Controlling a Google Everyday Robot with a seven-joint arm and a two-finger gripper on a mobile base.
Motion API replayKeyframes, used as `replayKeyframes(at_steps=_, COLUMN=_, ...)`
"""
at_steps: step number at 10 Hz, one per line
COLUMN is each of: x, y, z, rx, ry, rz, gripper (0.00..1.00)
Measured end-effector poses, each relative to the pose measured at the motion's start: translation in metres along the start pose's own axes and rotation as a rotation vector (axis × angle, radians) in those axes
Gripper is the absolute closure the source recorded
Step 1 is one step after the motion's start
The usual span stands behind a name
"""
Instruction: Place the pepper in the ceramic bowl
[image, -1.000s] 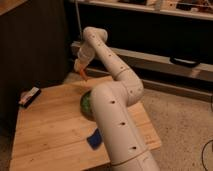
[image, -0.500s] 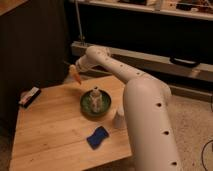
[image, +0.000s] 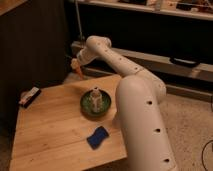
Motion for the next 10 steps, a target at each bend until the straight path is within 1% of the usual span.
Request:
replayKeyframes(at_steps=1, x=0.009, y=-0.003, z=-0.014, rx=0.0, ry=0.015, rz=0.021, gripper=1.0)
replayKeyframes(at_steps=2, x=0.015, y=0.0, z=-0.019, rx=-0.005, ry=0.03, rz=0.038, gripper=1.0)
replayKeyframes(at_steps=3, x=0.024, y=0.006, z=-0.016, rx=-0.02, ry=0.049, rz=0.062, gripper=1.0)
replayKeyframes(at_steps=4, x=0.039, y=0.003, z=-0.017, rx=-0.023, ry=0.066, rz=0.093, gripper=1.0)
replayKeyframes(at_steps=5, x=0.062, y=-0.002, z=-0.015, rx=-0.017, ry=0.087, rz=0.122, gripper=1.0)
replayKeyframes(at_steps=6, x=0.086, y=-0.007, z=-0.013, rx=-0.008, ry=0.099, rz=0.143, gripper=1.0)
replayKeyframes(at_steps=7, x=0.106, y=-0.011, z=-0.012, rx=-0.003, ry=0.102, rz=0.157, gripper=1.0)
replayKeyframes(at_steps=9, x=0.147, y=-0.028, z=-0.015, rx=0.025, ry=0.101, rz=0.186, gripper=1.0)
replayKeyframes(at_steps=10, x=0.157, y=-0.03, z=-0.017, rx=0.031, ry=0.098, rz=0.195, gripper=1.0)
